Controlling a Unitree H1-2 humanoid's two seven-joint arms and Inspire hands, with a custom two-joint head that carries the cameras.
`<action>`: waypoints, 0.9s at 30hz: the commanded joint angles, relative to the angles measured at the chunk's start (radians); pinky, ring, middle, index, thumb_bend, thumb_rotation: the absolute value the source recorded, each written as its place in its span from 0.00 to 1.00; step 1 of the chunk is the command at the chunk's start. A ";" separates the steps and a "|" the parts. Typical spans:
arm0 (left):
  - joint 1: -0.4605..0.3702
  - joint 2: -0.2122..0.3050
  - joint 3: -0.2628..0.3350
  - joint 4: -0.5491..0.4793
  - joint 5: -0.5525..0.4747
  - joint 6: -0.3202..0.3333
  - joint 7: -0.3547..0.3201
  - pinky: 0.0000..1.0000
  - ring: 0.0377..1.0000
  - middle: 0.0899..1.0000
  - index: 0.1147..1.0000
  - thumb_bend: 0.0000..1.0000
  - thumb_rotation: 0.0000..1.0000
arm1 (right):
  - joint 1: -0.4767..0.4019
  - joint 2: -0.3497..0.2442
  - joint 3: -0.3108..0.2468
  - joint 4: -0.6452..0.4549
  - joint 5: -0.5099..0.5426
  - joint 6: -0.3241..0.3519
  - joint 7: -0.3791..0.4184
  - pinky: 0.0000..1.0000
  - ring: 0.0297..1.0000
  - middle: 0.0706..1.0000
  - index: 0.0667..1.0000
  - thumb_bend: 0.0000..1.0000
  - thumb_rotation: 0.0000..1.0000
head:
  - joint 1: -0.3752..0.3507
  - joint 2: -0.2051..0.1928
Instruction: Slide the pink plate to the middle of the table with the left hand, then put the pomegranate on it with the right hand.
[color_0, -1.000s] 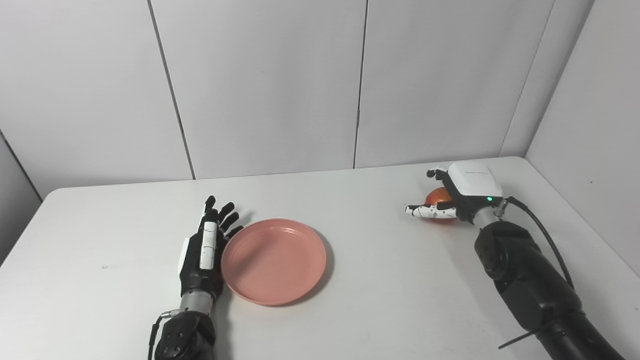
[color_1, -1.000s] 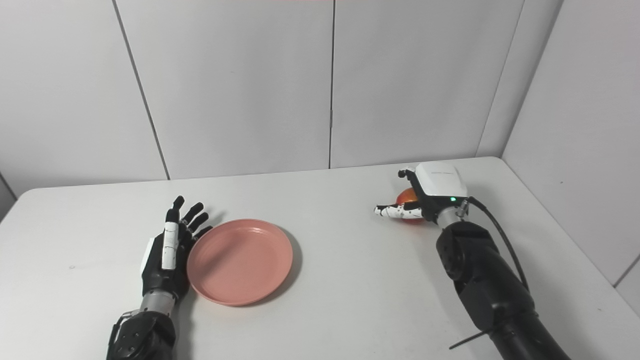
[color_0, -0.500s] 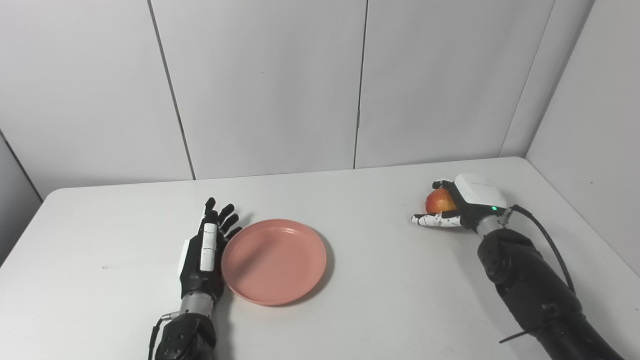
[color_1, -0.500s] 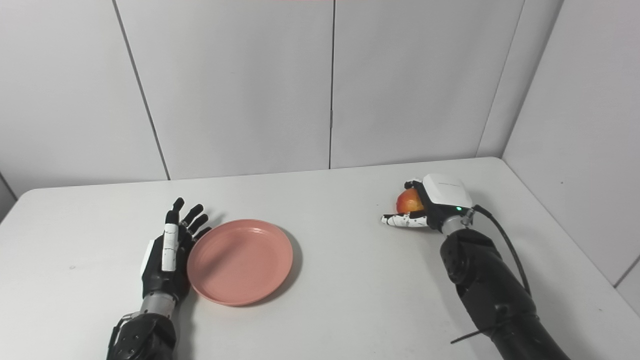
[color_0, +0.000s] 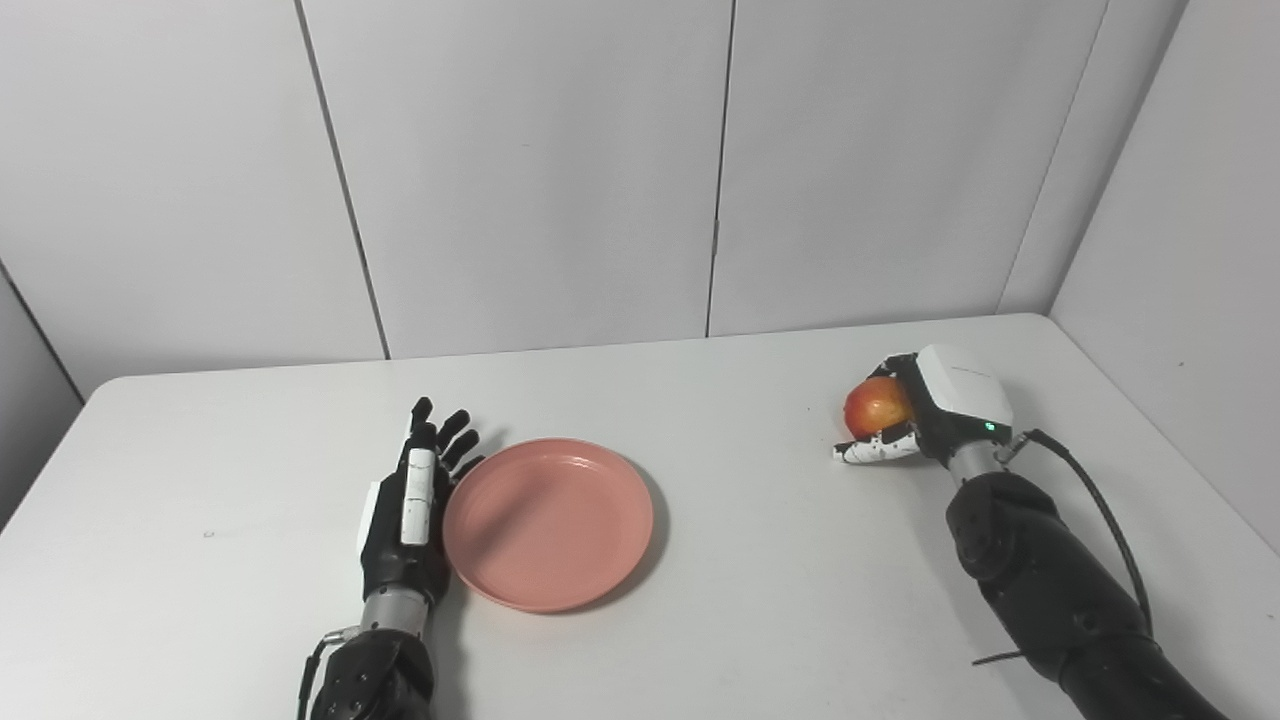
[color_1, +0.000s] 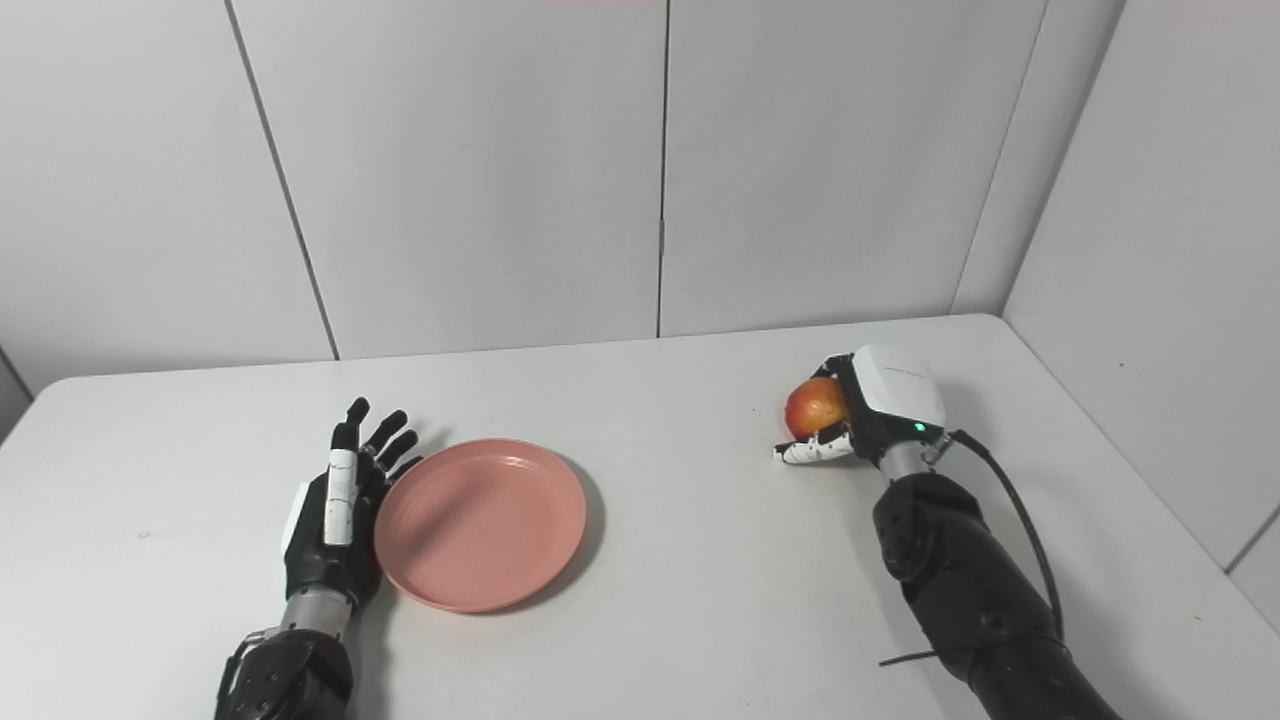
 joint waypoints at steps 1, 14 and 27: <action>-0.001 -0.004 -0.002 0.000 0.003 0.024 0.008 0.82 0.88 0.89 1.00 1.00 0.88 | -0.030 -0.014 0.008 0.003 0.007 -0.045 -0.009 0.15 0.17 0.23 0.45 0.51 0.15 | 0.001 0.000; -0.007 -0.007 -0.001 0.007 0.003 0.024 0.011 0.83 0.88 0.88 1.00 1.00 0.87 | -0.026 -0.025 0.020 -0.043 0.031 -0.075 -0.015 0.15 0.17 0.22 0.45 0.49 0.15 | 0.001 0.003; -0.008 -0.011 -0.005 0.008 0.010 0.021 0.016 0.82 0.88 0.88 1.00 1.00 0.87 | -0.038 -0.021 0.010 -0.185 0.025 -0.028 0.061 0.16 0.19 0.24 0.45 0.49 0.16 | 0.012 0.003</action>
